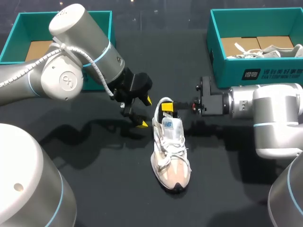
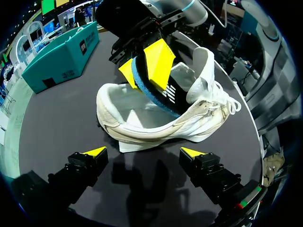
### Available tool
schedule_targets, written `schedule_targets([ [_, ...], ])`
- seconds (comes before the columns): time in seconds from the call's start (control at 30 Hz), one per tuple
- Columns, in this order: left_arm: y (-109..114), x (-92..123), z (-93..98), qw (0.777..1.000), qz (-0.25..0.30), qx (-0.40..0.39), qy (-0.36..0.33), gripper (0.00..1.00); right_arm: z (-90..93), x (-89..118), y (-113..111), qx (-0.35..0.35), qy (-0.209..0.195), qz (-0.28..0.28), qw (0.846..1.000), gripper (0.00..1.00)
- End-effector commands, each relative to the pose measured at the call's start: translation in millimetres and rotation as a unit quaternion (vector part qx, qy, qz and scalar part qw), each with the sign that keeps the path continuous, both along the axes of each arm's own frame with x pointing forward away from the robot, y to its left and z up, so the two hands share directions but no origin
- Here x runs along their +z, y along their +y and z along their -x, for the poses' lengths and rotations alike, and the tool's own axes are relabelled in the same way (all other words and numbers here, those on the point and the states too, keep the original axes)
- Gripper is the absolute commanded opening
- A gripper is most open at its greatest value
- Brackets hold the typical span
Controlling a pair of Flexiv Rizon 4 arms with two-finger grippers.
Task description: Take the shoe out of the shoebox, open the shoe tongue, remove and reinsert the insole, then place the shoe into the shoebox
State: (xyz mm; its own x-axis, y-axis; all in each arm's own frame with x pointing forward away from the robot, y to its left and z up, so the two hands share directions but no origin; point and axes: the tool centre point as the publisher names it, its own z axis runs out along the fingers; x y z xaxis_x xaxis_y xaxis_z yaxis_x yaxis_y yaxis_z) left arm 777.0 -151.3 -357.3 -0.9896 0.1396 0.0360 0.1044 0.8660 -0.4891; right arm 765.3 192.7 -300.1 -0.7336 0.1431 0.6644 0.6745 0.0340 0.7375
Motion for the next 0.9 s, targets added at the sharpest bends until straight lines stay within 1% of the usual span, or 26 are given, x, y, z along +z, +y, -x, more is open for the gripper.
schedule_targets([
  [0.03, 0.9, 0.2, 0.5, 1.0, 0.0, 0.0, 0.0, 1.0, -0.6, -12.6, -0.2, 0.006, 0.011, -0.004, 1.0, 0.0],
  [0.2, 0.9, 0.2, 0.5, 1.0, 0.0, 0.0, 0.0, 1.0, 15.0, -28.4, 0.0, -0.001, 0.037, -0.004, 0.999, 0.0],
  [0.3, 0.9, 0.2, 0.5, 1.0, 0.0, 0.0, 0.0, 1.0, 24.8, -34.0, 0.4, -0.006, 0.049, -0.004, 0.999, 0.0],
  [0.37, 0.9, 0.2, 0.5, 1.0, 0.0, 0.0, 0.0, 1.0, 28.2, -35.7, 0.5, -0.012, 0.054, -0.003, 0.998, 0.0],
  [0.47, 0.9, 0.2, 0.5, 1.0, 0.0, 0.0, 0.0, 1.0, 28.7, -29.9, 0.6, -0.017, 0.043, 0.003, 0.999, 0.0],
  [0.5, 0.9, 0.2, 0.5, 1.0, 0.0, 0.0, 0.0, 1.0, 27.0, -23.9, 1.0, -0.016, 0.033, 0.005, 0.999, 0.26],
  [0.53, 0.9, 0.2, 0.5, 1.0, 0.0, 0.0, 0.0, 1.0, 25.5, -19.7, 1.6, -0.015, 0.026, 0.007, 1.0, 0.32],
  [0.57, 0.9, 0.2, 0.5, 1.0, 0.0, 0.0, 0.0, 1.0, 24.5, -17.1, 2.0, -0.013, 0.021, 0.008, 1.0, 0.35],
  [0.6, 0.9, 0.2, 0.5, 1.0, 0.0, 0.0, 0.0, 1.0, 21.8, -13.0, 2.7, -0.01, 0.013, 0.011, 1.0, 0.4],
  [0.67, 0.9, 0.2, 0.5, 1.0, 0.0, 0.0, 0.0, 1.0, 17.3, -7.5, 3.4, -0.006, 0.003, 0.017, 1.0, 0.45],
  [0.83, 0.9, 0.2, 0.5, 1.0, 0.0, 0.0, 0.0, 1.0, 7.1, -0.5, 2.4, -0.001, -0.008, 0.029, 1.0, 0.43],
  [0.87, 0.9, 0.2, 0.5, 1.0, 0.0, 0.0, 0.0, 1.0, 4.6, -0.1, 1.9, 0.0, -0.008, 0.029, 1.0, 0.41],
  [0.9, 0.9, 0.2, 0.5, 1.0, 0.0, 0.0, 0.0, 1.0, 1.9, -0.4, 1.4, 0.001, -0.008, 0.03, 1.0, 0.35],
])
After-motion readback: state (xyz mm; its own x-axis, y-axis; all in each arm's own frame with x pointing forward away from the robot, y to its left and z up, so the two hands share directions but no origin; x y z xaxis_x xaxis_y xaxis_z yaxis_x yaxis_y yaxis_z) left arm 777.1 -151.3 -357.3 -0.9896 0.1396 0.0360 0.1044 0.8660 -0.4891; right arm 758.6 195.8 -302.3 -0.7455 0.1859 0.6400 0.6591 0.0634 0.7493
